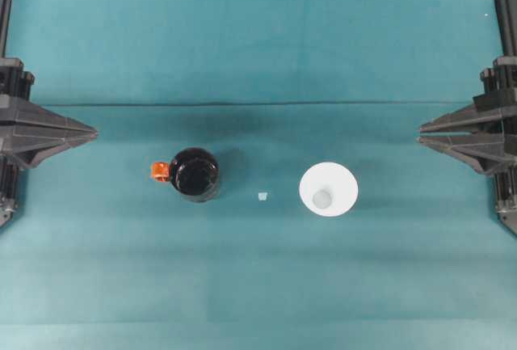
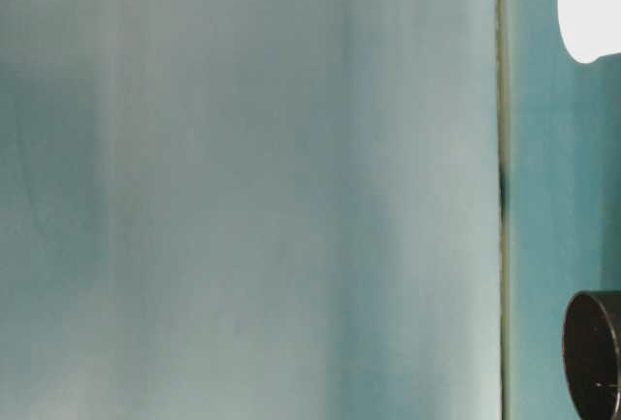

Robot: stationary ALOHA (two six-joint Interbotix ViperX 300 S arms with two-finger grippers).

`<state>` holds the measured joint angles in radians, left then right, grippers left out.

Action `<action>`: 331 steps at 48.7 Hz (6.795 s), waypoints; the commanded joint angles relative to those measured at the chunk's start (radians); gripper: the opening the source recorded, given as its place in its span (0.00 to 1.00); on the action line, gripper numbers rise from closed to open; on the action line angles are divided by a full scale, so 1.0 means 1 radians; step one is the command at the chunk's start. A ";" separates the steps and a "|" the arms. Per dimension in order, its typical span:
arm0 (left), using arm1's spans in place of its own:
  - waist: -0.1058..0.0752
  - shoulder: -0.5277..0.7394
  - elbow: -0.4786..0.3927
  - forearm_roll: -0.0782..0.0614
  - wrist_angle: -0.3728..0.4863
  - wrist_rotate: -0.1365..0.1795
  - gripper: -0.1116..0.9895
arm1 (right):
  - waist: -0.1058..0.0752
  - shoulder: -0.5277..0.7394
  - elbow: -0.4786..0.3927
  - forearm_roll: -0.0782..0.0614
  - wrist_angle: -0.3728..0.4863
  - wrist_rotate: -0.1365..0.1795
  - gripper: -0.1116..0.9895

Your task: Put the paper cup into the moved red handle cup holder.

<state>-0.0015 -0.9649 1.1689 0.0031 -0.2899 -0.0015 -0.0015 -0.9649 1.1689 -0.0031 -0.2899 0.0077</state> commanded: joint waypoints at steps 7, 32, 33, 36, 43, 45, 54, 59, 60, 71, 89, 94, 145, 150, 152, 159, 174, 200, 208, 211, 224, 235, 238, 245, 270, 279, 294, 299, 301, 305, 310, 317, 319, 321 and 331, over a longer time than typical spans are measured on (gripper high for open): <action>-0.012 0.023 -0.098 0.011 0.155 -0.012 0.13 | 0.008 -0.011 -0.008 0.028 0.044 0.032 0.05; -0.014 0.272 -0.273 0.011 0.545 -0.028 0.13 | 0.008 -0.104 -0.021 0.029 0.265 0.109 0.02; -0.014 0.287 -0.279 0.011 0.563 -0.028 0.13 | 0.008 -0.106 -0.021 0.029 0.267 0.112 0.02; -0.014 0.324 -0.293 0.011 0.618 -0.028 0.13 | 0.008 -0.106 -0.023 0.029 0.268 0.118 0.02; -0.003 0.400 -0.328 0.014 0.735 -0.026 0.13 | 0.008 -0.104 -0.021 0.028 0.278 0.132 0.02; 0.000 0.414 -0.337 0.015 0.758 -0.025 0.13 | 0.008 -0.104 -0.021 0.029 0.279 0.135 0.02; 0.011 0.456 -0.354 0.017 0.824 -0.025 0.13 | 0.008 -0.104 -0.023 0.028 0.284 0.138 0.02; 0.017 0.471 -0.354 0.017 0.844 -0.026 0.13 | 0.008 -0.106 -0.021 0.029 0.284 0.138 0.02; 0.018 0.474 -0.354 0.017 0.848 -0.026 0.13 | 0.008 -0.104 -0.023 0.029 0.284 0.138 0.02; 0.020 0.482 -0.356 0.017 0.850 -0.021 0.13 | 0.005 -0.104 -0.021 0.029 0.290 0.140 0.02; 0.044 0.518 -0.327 0.017 0.847 -0.015 0.67 | -0.002 -0.103 -0.021 0.029 0.295 0.164 0.02; 0.057 0.555 -0.322 0.017 0.844 -0.008 0.92 | -0.002 -0.101 -0.021 0.029 0.295 0.164 0.02; 0.110 0.857 -0.337 0.020 0.653 0.080 0.93 | -0.018 -0.101 -0.021 0.029 0.310 0.166 0.02; 0.109 0.857 -0.339 0.023 0.653 0.075 0.91 | -0.020 -0.104 -0.021 0.028 0.333 0.166 0.02; 0.107 0.857 -0.339 0.023 0.655 0.078 0.89 | -0.020 -0.109 -0.021 0.029 0.345 0.166 0.02; 0.100 0.857 -0.337 0.023 0.658 0.078 0.69 | -0.020 -0.121 -0.025 0.029 0.380 0.169 0.02; 0.060 0.856 -0.342 0.020 0.652 0.086 0.36 | -0.020 -0.123 -0.025 0.028 0.383 0.169 0.02; 0.003 0.937 -0.632 0.023 0.742 0.020 0.36 | -0.025 -0.123 -0.025 0.029 0.383 0.169 0.02; 0.003 1.005 -0.704 0.023 0.761 0.018 0.36 | -0.025 -0.123 -0.025 0.029 0.383 0.169 0.02; 0.003 1.031 -0.718 0.023 0.772 0.018 0.36 | -0.025 -0.123 -0.025 0.029 0.383 0.169 0.02; 0.003 1.106 -0.730 0.020 0.781 0.018 0.36 | -0.025 -0.123 -0.023 0.028 0.383 0.169 0.02; 0.006 1.126 -0.723 0.023 0.779 0.028 0.36 | -0.025 -0.123 -0.020 0.029 0.383 0.169 0.02; 0.009 1.129 -0.721 0.023 0.776 0.026 0.36 | -0.025 -0.124 -0.020 0.028 0.383 0.169 0.02; 0.015 1.137 -0.719 0.023 0.779 0.026 0.36 | -0.025 -0.124 -0.020 0.029 0.383 0.169 0.02; 0.026 1.137 -0.713 0.020 0.767 0.020 0.47 | -0.025 -0.124 -0.018 0.029 0.383 0.170 0.02; 0.025 1.135 -0.713 0.020 0.755 0.018 0.94 | -0.025 -0.123 -0.018 0.032 0.383 0.170 0.02; 0.023 0.966 -0.690 0.023 0.769 0.025 0.95 | -0.025 -0.123 -0.020 0.037 0.383 0.172 0.02; 0.020 0.867 -0.653 0.023 0.778 0.020 0.95 | -0.025 -0.123 -0.020 0.038 0.390 0.173 0.02; 0.018 0.828 -0.632 0.023 0.779 0.020 0.95 | -0.025 -0.124 -0.020 0.041 0.391 0.173 0.02; 0.011 0.755 -0.581 0.020 0.779 0.015 0.95 | -0.025 -0.123 -0.020 0.051 0.405 0.176 0.02; -0.005 0.669 -0.512 0.020 0.781 0.002 0.95 | -0.032 -0.118 -0.023 0.054 0.436 0.210 0.02; -0.018 0.591 -0.453 0.020 0.779 -0.041 0.95 | -0.048 -0.100 -0.044 0.054 0.514 0.279 0.03; -0.018 0.575 -0.439 0.020 0.776 -0.055 0.95 | -0.048 -0.092 -0.055 0.054 0.532 0.288 0.03; -0.020 0.563 -0.430 0.020 0.776 -0.069 0.95 | -0.048 -0.081 -0.066 0.054 0.546 0.298 0.03; -0.018 0.532 -0.400 0.020 0.775 -0.087 0.95 | -0.048 0.015 -0.138 0.054 0.620 0.316 0.07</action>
<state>-0.0169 -0.4172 0.7731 0.0215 0.4924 -0.0874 -0.0476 -0.9956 1.0784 0.0476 0.3114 0.3145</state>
